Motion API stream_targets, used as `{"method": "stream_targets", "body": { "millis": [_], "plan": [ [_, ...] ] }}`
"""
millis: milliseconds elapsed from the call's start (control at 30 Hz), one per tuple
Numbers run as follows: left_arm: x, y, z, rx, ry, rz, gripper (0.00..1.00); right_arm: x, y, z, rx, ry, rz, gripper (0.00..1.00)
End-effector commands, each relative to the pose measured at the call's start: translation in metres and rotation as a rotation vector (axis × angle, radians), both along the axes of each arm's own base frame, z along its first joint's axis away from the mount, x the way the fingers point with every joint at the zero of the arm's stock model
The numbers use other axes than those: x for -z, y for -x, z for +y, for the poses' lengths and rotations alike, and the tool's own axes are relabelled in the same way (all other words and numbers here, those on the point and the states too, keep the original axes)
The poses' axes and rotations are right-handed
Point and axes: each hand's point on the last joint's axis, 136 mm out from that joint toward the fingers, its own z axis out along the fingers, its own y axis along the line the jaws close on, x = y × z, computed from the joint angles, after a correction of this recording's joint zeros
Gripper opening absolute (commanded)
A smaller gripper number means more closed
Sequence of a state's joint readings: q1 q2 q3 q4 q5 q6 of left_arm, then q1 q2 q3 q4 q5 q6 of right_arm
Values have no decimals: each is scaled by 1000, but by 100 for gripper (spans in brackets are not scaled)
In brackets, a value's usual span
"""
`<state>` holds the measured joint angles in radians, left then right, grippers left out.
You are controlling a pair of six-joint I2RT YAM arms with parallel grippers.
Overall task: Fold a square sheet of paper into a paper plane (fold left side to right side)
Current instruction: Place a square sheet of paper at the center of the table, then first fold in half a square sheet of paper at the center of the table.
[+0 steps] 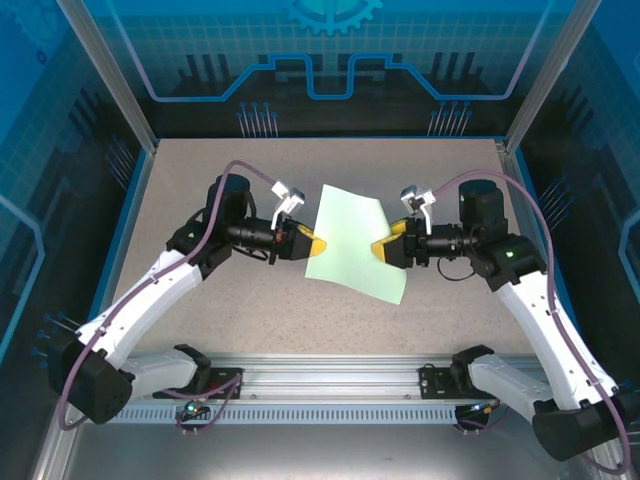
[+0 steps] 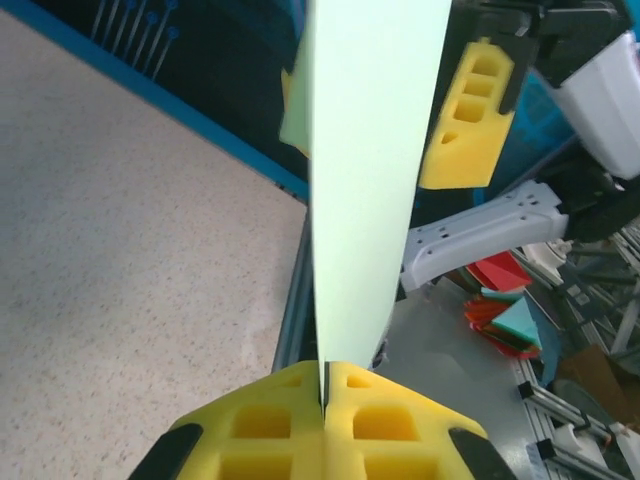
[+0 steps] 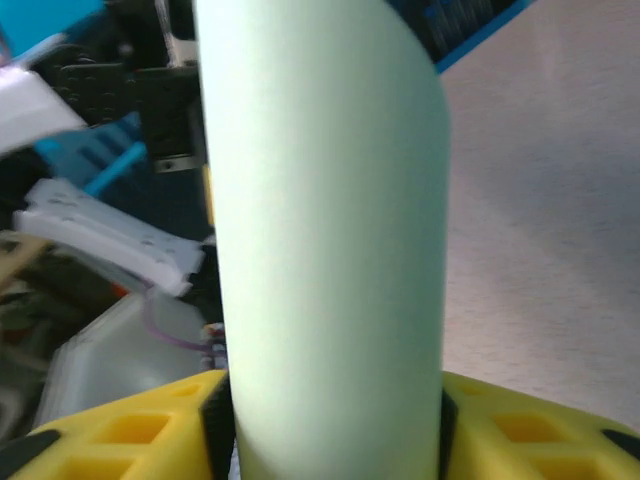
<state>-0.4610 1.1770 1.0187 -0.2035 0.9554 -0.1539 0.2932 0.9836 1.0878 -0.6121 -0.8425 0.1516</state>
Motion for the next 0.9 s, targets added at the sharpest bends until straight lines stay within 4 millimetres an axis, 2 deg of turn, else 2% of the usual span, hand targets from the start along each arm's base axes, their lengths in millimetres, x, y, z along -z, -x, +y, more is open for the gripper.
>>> {"method": "stream_targets", "body": {
  "millis": [0,67,167,233,333,433,500,700,767,867],
  "plan": [
    [31,-16,6,-134,-75,74,0,36,-33,-28,225,156,66,66],
    [52,-26,9,-198,-111,133,0,51,-45,-41,308,211,100,80],
    [85,-38,10,-272,-149,234,0,77,-62,-64,462,315,161,95],
    [110,-46,11,-324,-178,302,0,96,-69,-78,540,387,204,98],
    [162,-61,20,-442,-291,443,0,126,-75,-92,622,473,286,100],
    [208,-71,32,-546,-435,565,0,154,-77,-91,636,496,357,99],
    [223,-77,34,-579,-462,589,0,168,-79,-84,624,478,392,99],
    [236,-101,36,-608,-561,578,0,196,-97,-63,592,435,461,80],
    [240,-109,45,-643,-628,589,0,204,-106,-58,595,421,487,71],
    [239,-117,46,-639,-665,598,0,213,-122,-41,560,359,529,55]
  ]
}}
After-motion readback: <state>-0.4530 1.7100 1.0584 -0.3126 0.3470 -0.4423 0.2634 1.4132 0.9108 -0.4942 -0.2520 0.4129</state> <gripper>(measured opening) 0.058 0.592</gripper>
